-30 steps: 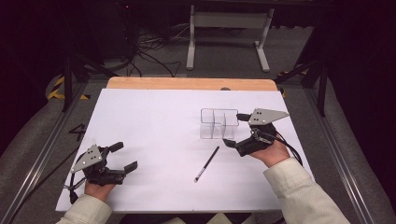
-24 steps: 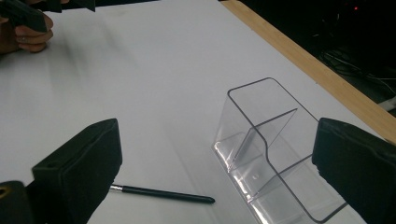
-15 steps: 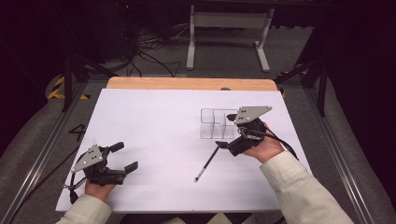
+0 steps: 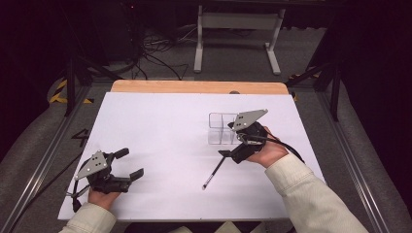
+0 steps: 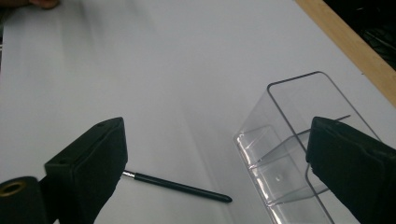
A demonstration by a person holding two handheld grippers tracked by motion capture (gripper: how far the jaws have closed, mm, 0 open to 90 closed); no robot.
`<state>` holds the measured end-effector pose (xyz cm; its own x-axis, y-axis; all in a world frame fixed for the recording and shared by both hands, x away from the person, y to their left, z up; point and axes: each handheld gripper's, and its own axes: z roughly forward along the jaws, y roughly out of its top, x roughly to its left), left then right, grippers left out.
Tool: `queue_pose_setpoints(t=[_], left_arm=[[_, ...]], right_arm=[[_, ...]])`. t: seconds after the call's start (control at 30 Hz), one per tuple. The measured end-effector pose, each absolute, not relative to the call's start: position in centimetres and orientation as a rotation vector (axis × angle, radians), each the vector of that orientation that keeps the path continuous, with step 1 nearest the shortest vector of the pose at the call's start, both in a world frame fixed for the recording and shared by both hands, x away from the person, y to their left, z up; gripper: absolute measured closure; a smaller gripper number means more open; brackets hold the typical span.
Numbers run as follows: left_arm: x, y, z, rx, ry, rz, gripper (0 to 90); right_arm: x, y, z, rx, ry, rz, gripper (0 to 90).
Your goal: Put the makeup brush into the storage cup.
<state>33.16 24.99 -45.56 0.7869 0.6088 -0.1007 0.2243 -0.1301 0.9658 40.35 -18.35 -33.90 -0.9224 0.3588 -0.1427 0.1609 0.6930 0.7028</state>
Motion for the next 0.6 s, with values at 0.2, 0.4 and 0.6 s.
queue_pose_setpoints(t=[0.2, 0.4, 0.6], left_arm=[[33.1, 24.9, -45.6, 1.707, 0.663, 0.381, 5.1], [33.1, 24.9, -45.6, 1.708, 0.665, 0.379, 4.8], [33.1, 24.9, -45.6, 1.706, 0.667, 0.378, 4.8]], right_arm=[[40.8, -17.5, -34.4, 0.363, 2.694, 0.997, 10.6], [41.0, -16.8, -35.0, 0.346, 2.752, 0.932, 10.5], [41.1, -16.2, -35.6, 0.338, 2.796, 0.864, 10.5]])
